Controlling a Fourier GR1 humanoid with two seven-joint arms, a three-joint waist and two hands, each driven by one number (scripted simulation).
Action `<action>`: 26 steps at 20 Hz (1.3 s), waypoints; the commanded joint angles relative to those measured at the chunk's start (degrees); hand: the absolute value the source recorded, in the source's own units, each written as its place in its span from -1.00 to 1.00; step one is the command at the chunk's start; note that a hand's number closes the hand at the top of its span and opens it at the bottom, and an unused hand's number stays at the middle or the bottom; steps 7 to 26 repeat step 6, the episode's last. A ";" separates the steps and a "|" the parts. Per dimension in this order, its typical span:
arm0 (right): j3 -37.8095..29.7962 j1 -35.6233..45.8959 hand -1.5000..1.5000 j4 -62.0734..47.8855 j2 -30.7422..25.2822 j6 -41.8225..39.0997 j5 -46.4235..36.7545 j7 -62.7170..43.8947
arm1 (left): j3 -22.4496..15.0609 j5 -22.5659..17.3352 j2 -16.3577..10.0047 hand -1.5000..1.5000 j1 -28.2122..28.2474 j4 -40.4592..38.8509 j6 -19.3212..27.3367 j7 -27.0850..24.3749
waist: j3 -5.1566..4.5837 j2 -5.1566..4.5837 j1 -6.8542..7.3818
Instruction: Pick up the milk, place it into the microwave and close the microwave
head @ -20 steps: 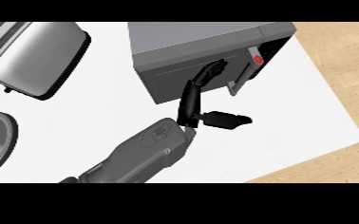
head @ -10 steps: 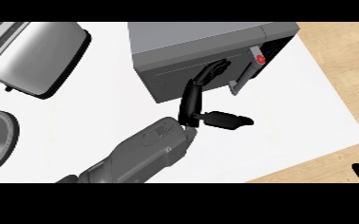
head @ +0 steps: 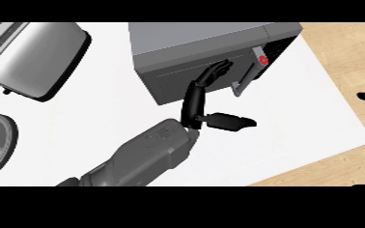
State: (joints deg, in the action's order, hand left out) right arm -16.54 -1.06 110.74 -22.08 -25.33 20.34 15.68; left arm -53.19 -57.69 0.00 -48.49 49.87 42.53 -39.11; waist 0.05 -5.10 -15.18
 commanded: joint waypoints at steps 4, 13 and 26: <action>-1.24 2.72 -1.00 -4.14 -1.79 -2.01 5.28 -1.56 | 3.10 -2.52 0.00 -1.00 -3.55 -4.96 0.43 -0.57 | -0.03 -0.75 -0.97; -1.64 3.08 -1.00 -4.88 -2.45 -2.52 5.87 -1.72 | 2.89 -3.18 0.00 -1.00 -2.98 -5.24 0.53 -1.05 | -0.03 -0.68 -1.46; -1.64 3.08 -1.00 -4.88 -2.45 -2.52 5.87 -1.72 | 2.89 -3.18 0.00 -1.00 -2.98 -5.24 0.53 -1.05 | -0.03 -0.68 -1.46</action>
